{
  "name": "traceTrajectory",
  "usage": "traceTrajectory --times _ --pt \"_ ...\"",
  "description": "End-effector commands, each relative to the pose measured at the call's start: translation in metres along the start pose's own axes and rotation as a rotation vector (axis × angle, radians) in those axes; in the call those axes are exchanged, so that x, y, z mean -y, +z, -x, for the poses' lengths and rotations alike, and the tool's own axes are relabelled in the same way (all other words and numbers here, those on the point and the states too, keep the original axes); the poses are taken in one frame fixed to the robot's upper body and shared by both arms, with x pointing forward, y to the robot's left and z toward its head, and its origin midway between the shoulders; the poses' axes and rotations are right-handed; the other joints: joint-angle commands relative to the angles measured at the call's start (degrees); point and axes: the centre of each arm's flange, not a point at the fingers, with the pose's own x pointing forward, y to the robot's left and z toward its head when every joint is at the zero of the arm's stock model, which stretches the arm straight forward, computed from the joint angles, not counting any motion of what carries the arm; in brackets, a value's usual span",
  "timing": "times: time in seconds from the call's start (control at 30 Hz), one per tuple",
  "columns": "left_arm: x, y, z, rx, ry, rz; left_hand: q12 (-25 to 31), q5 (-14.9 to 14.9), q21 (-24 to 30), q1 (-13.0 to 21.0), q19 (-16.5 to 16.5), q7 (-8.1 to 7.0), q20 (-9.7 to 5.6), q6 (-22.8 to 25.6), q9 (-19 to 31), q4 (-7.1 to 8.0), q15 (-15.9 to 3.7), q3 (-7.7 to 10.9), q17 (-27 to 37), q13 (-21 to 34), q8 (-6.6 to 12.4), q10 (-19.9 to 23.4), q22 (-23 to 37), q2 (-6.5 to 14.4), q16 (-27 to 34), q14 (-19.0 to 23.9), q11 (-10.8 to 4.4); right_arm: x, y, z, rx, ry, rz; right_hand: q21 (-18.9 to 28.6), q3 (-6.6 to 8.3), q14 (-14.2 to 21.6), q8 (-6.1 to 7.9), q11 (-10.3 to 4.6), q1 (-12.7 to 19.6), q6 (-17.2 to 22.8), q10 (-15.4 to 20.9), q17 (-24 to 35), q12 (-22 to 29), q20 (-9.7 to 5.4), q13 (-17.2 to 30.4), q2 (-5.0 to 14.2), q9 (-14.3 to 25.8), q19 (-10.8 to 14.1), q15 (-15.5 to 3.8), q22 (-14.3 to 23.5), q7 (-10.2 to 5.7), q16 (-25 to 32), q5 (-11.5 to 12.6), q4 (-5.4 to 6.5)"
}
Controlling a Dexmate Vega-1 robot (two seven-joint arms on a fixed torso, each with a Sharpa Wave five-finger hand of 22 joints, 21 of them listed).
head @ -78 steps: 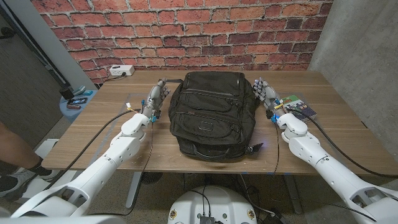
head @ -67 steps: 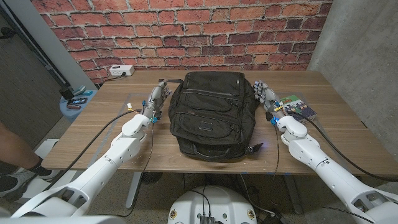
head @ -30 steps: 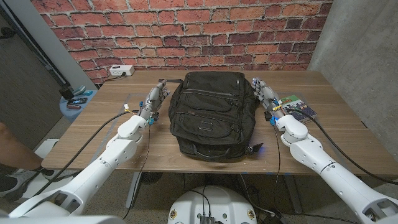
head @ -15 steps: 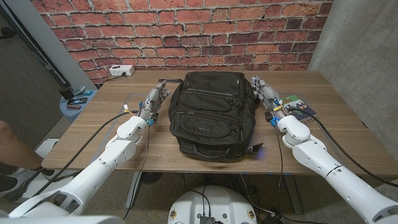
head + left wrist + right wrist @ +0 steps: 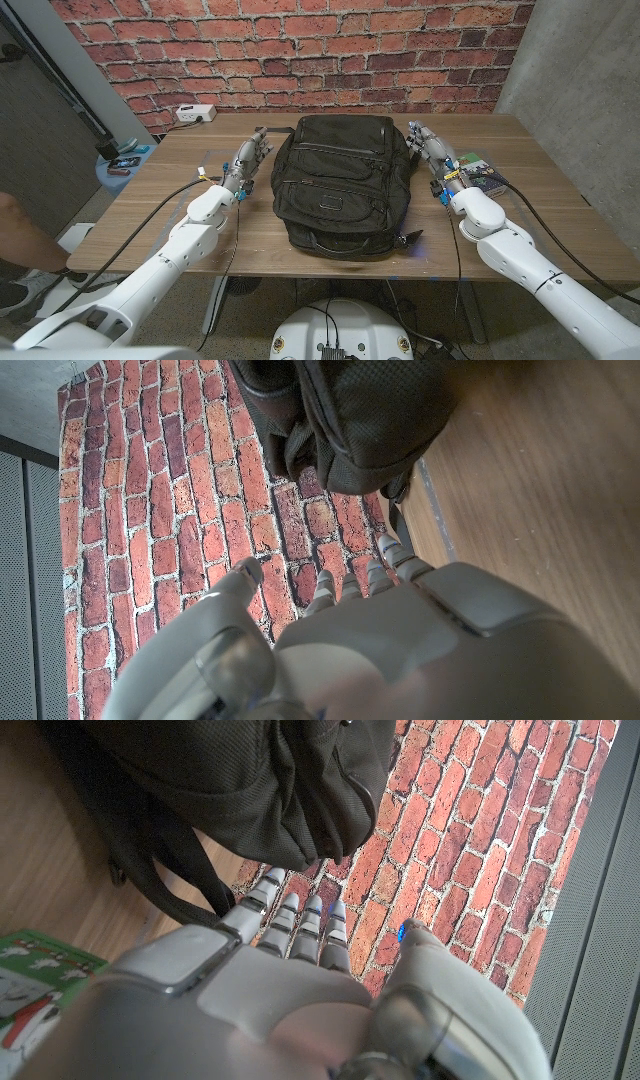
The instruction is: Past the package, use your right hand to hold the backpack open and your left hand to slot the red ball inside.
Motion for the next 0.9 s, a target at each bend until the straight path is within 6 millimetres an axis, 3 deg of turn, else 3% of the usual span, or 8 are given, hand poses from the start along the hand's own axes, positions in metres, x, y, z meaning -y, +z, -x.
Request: traceTrajectory --times 0.03,0.6,0.9 --pt "0.004 0.001 -0.005 0.004 -0.010 -0.004 0.0 0.0 -0.1 0.8 0.2 0.17 0.24 0.0 0.1 -0.47 -0.01 0.20 0.2 0.3 -0.05 0.2 0.2 0.1 -0.2 -0.2 0.12 -0.005 0.017 0.020 0.017 -0.008 0.099 0.4 0.10 0.8 0.24 0.06 0.8 0.5 0.4 -0.2 0.4 -2.22 0.1 -0.12 0.2 0.7 -0.82 0.2 0.17 0.5 0.0 -0.52" --pt "0.008 0.003 -0.010 0.005 -0.034 -0.016 -0.1 -0.1 -0.1 1.1 0.2 0.14 0.26 -0.1 0.2 -1.06 0.05 0.31 0.2 0.3 -0.09 0.3 0.2 0.1 -0.2 -0.2 0.20 -0.019 0.037 0.045 0.014 -0.022 0.298 0.5 0.38 1.3 0.39 -0.05 2.0 1.1 1.0 -0.7 0.6 -2.49 0.0 -0.07 0.2 1.2 -1.29 0.2 0.04 0.7 0.0 -1.98" --pt "0.007 0.007 -0.012 0.008 -0.036 -0.022 0.0 -0.1 -0.1 1.2 0.3 0.24 0.38 0.0 0.2 -1.33 0.07 0.36 0.2 0.3 -0.06 0.5 0.2 0.1 -0.1 -0.1 0.05 -0.028 0.042 0.053 0.024 -0.012 0.304 0.5 0.46 1.3 0.37 -0.03 2.5 1.1 1.0 -0.9 0.6 -2.49 0.0 -0.22 0.2 1.2 -1.29 0.2 0.02 0.7 -0.1 -2.59"
